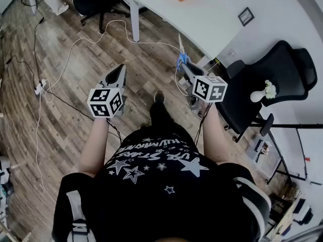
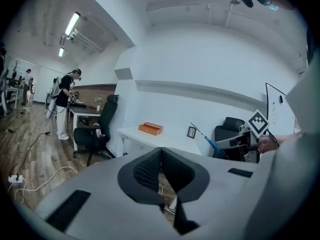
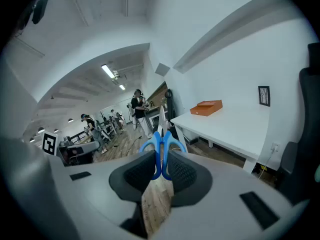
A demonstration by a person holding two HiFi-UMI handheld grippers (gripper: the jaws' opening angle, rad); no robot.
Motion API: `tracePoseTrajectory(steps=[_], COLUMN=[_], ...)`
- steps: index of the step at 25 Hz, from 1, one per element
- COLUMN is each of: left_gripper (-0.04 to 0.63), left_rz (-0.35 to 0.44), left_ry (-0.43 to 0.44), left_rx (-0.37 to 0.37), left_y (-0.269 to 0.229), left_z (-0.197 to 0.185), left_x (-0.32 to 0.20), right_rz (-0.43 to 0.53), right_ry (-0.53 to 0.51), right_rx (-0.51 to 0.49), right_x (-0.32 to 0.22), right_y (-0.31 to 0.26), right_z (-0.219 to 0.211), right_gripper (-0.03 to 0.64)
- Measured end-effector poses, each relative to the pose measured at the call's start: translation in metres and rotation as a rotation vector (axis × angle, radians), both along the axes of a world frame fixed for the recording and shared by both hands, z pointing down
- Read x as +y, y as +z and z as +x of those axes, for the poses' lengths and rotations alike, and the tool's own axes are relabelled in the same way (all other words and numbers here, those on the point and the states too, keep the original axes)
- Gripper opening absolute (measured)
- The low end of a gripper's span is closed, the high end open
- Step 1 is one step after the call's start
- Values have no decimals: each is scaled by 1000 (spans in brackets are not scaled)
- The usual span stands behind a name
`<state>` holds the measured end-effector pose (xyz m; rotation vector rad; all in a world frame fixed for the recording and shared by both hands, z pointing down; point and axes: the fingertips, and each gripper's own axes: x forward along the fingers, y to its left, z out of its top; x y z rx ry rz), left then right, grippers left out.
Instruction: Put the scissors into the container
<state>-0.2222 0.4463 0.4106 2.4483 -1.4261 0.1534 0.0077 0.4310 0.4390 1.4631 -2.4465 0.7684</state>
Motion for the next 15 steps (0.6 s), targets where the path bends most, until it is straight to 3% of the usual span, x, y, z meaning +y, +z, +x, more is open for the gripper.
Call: tracePoseTrajectory(steps=[15], left_gripper=[18], left_rz=[-9], left_ry=[-25], left_rx=[12], left_y=[8], left_z=[-8], left_x=[-17], right_rz=[-10], right_ry=[0], right_rx=[17], right_x=[-14], right_y=[9], right_z=[3], right_gripper=[98])
